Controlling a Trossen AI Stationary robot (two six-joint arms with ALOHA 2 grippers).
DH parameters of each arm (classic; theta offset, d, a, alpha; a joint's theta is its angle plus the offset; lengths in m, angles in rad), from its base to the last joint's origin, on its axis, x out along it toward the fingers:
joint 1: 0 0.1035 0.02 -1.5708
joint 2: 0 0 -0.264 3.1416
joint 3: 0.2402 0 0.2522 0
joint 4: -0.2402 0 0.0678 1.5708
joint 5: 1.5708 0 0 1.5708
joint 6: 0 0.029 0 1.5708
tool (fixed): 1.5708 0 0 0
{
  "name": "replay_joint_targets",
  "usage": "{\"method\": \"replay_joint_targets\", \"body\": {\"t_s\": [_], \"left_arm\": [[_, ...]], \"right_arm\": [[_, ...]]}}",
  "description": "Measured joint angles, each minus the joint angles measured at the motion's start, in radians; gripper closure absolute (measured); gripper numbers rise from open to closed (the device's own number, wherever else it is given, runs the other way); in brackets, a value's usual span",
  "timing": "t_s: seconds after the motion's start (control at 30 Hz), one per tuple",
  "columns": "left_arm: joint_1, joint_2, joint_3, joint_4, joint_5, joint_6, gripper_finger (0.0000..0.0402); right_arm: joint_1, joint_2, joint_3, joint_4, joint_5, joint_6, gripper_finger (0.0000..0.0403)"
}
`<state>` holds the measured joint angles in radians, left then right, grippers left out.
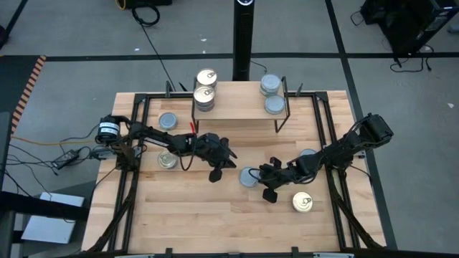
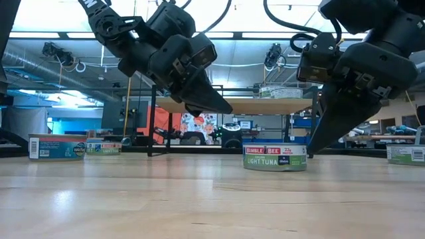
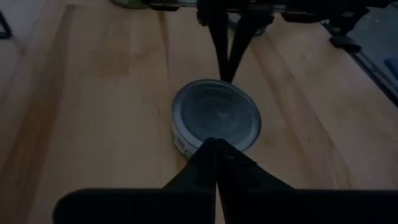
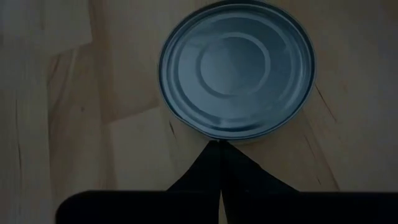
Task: Stack canned seafood by type on shelf
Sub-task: Stack the green tuna can on the bottom green tuna can on the shelf
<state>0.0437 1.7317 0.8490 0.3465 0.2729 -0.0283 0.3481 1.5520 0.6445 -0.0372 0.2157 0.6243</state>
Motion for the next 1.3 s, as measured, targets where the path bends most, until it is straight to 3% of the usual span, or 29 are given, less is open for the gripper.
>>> {"method": "replay_joint_targets", "body": {"t_s": [0.53, 1.13, 1.3], "left_arm": [[0.000, 0.001, 0.000, -0.070, -0.057, -0.099, 0.0317], [-0.018, 0.001, 0.000, -0.065, -0.093, -0.215, 0.0314], [-0.021, 0.002, 0.000, -0.041, -0.104, -0.213, 0.0314]], "right_arm": [[-0.032, 0.000, 0.000, 0.082, -0.034, -0.084, 0.0392], [-0.085, 0.000, 0.000, 0.142, -0.029, -0.157, 0.0392], [-0.088, -0.007, 0.000, 0.139, -0.116, -0.182, 0.0392]]}}
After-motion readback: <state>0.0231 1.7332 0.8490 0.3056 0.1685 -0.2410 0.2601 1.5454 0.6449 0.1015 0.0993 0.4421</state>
